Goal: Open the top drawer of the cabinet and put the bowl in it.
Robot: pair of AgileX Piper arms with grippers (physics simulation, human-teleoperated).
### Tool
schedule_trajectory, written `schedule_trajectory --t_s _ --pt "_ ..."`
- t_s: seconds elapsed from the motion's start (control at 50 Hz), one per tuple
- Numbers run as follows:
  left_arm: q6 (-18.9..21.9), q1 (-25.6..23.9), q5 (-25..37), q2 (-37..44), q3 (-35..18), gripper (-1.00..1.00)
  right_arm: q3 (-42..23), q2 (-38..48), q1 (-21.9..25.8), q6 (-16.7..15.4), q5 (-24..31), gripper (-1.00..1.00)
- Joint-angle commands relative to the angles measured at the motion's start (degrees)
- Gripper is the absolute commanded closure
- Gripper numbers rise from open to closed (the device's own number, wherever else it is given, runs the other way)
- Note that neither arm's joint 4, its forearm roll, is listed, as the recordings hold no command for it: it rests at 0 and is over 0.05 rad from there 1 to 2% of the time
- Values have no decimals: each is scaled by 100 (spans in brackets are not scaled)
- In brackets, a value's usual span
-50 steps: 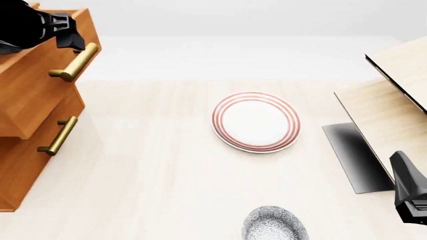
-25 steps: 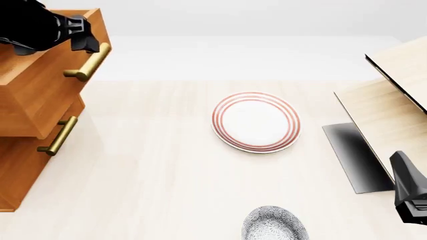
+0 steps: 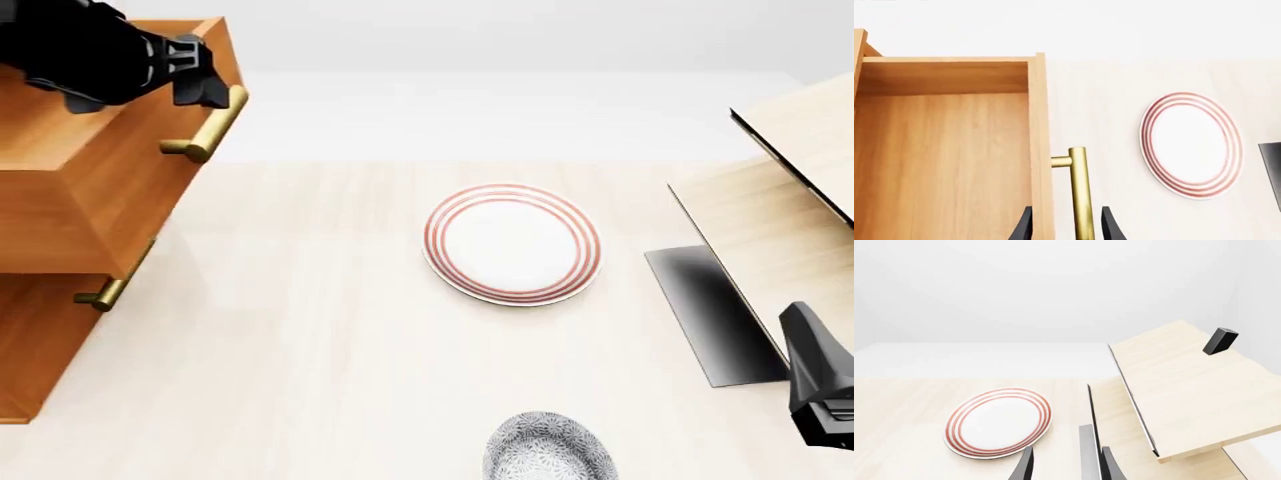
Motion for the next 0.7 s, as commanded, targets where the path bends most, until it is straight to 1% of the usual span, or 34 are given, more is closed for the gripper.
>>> schedule_trajectory --t_s 0.02,0.3,0.52,0.54,0.7 --pt "-55 -261 -26 16 -5 -100 5 1 -1 2 -7 -100" --pt "-24 -419 -24 97 -65 -100 5 1 -1 2 -7 -100" --pt "-53 -578 -73 161 -83 -100 5 1 -1 2 -7 -100" --pt "-116 -645 -92 169 -90 -100 5 1 -1 2 -7 -100" --pt "-13 -615 -92 178 -74 -100 5 1 -1 2 -7 -100"
